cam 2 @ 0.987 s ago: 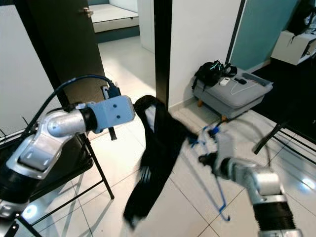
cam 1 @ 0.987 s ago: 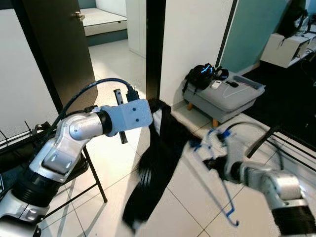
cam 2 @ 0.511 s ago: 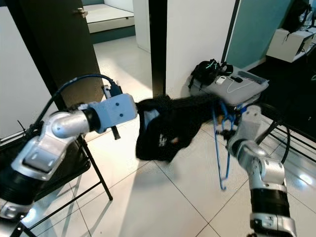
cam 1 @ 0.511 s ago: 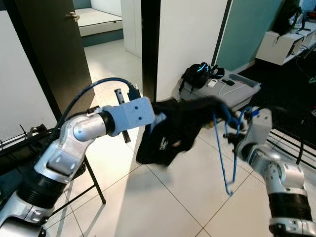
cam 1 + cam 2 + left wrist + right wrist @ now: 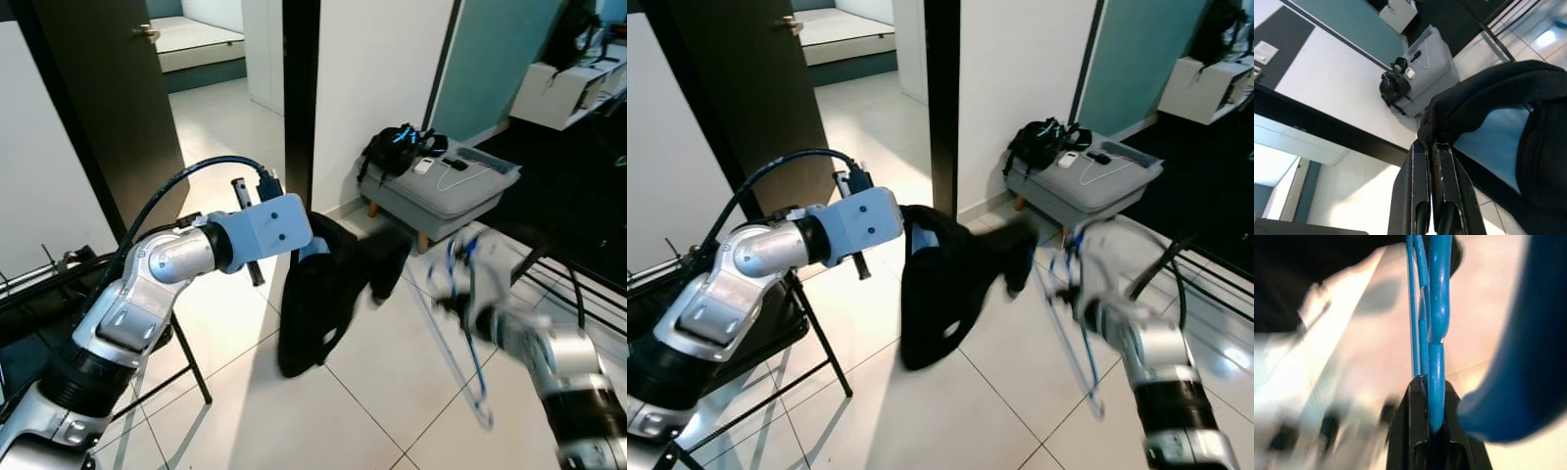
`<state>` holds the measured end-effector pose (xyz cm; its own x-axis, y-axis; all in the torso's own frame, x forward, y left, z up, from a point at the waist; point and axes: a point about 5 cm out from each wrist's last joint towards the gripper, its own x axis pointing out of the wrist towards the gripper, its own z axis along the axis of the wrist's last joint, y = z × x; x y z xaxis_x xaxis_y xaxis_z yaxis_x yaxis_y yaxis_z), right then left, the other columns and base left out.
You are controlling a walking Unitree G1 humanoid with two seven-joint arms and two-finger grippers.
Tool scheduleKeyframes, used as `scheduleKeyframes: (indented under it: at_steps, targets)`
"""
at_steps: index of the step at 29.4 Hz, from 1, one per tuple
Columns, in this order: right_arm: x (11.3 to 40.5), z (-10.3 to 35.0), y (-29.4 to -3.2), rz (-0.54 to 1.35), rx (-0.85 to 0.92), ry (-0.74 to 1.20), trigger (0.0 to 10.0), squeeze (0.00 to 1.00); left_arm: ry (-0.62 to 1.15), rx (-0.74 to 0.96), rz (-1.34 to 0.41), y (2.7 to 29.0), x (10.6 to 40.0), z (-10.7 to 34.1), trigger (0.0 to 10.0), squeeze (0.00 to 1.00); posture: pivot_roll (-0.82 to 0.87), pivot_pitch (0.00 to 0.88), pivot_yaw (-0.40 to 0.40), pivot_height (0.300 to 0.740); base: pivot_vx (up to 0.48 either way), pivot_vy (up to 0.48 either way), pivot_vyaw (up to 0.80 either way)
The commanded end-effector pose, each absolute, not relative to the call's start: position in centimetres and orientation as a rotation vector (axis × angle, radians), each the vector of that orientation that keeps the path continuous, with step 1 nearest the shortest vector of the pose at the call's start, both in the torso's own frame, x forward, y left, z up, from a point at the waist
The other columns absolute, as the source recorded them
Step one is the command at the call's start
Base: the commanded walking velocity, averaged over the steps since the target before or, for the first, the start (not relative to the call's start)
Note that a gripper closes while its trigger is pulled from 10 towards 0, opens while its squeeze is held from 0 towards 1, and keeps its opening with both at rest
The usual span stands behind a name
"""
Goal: Hang hanger
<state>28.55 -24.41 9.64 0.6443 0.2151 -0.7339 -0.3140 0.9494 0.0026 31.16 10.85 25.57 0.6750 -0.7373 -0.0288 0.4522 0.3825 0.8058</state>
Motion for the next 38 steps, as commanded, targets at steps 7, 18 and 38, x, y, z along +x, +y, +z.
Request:
scheduleKeyframes:
  at_steps: [7,18,38]
  targets:
    - [28.5,13.5,-24.2,0.515,-0.166,0.684,10.0,0.0,-0.221,0.713,-0.841,9.9,31.0,23.7,10.0,0.0,0.0,0.023,0.007,0.74,0.0,0.0,0.0]
    - [27.1,16.8,-21.9,0.788,-0.105,0.516,10.0,0.0,0.375,0.05,-0.627,12.5,33.2,16.8,10.0,0.0,0.0,0.027,0.028,0.74,0.0,0.0,0.0]
    - [26.4,21.1,-25.0,0.805,0.098,0.033,10.0,0.0,-0.498,0.16,-1.01,15.0,29.7,34.2,10.0,0.0,0.0,0.042,0.029,0.74,0.0,0.0,0.0]
